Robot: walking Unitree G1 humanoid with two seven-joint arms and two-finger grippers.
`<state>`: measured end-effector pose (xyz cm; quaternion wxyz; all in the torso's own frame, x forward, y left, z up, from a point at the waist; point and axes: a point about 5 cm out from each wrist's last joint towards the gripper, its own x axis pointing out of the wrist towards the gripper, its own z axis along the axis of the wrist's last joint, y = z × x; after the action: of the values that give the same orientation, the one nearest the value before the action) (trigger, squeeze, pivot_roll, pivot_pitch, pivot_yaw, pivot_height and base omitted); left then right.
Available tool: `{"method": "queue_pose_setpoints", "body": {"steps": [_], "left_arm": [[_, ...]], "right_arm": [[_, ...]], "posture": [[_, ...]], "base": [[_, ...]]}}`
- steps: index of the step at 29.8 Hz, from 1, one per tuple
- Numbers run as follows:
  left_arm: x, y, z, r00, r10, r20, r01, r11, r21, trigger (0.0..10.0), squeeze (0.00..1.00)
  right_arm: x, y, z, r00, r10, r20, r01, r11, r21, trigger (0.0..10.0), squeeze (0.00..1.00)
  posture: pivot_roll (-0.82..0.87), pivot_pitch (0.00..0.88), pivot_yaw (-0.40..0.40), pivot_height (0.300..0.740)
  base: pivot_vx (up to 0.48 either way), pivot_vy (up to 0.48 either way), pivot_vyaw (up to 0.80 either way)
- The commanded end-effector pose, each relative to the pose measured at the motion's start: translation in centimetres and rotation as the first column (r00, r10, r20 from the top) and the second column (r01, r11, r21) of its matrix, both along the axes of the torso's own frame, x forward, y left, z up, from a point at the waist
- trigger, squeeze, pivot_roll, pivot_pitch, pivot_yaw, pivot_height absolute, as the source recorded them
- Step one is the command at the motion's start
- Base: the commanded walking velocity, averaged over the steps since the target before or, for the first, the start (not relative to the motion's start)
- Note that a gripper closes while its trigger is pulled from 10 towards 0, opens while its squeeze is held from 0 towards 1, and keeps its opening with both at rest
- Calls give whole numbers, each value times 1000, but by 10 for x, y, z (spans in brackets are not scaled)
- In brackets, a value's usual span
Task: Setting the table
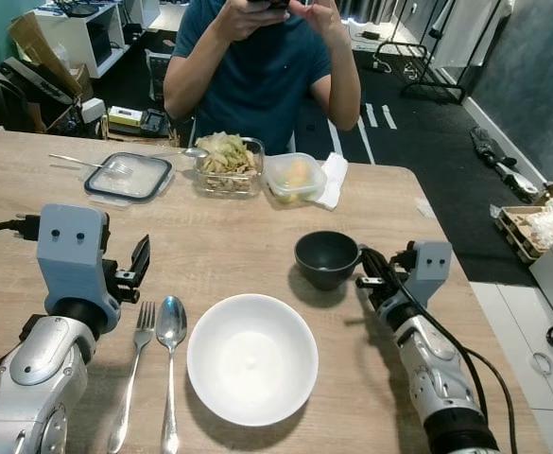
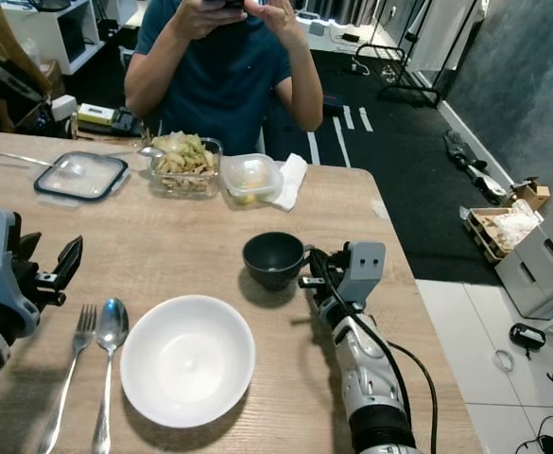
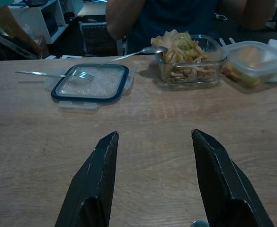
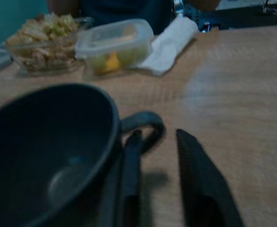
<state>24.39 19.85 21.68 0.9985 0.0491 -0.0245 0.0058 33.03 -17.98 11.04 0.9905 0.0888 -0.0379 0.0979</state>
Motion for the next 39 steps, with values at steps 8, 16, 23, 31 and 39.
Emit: {"method": "queue_pose_setpoints", "body": {"steps": [8,16,23,31,39], "left_arm": [[1,-1,-5,1000,-8,-28,8,1000,-4,10000,0],[0,0,-4,1000,-1,-26,1,1000,-3,10000,0],[-1,2,-2,1000,8,-22,-8,1000,-1,10000,0],[-2,3,-2,1000,18,-21,-18,1000,-3,10000,0],[-3,3,-2,999,21,-25,-21,1000,-4,10000,0]], "right_arm": [[0,2,0,999,51,-15,-52,998,-42,10000,0],[9,27,5,991,137,-6,-137,990,-38,10000,0],[16,42,5,988,153,-16,-153,985,-80,10000,0],[17,49,1,982,186,-21,-188,972,-144,10000,0],[22,55,6,985,173,-5,-172,978,-115,10000,0]], "posture": [[280,45,9,740],[293,46,11,740],[308,50,10,740],[313,56,10,740],[314,58,10,740]], "base": [[0,0,0],[0,0,0],[0,0,0],[0,0,0],[0,0,0]]}}
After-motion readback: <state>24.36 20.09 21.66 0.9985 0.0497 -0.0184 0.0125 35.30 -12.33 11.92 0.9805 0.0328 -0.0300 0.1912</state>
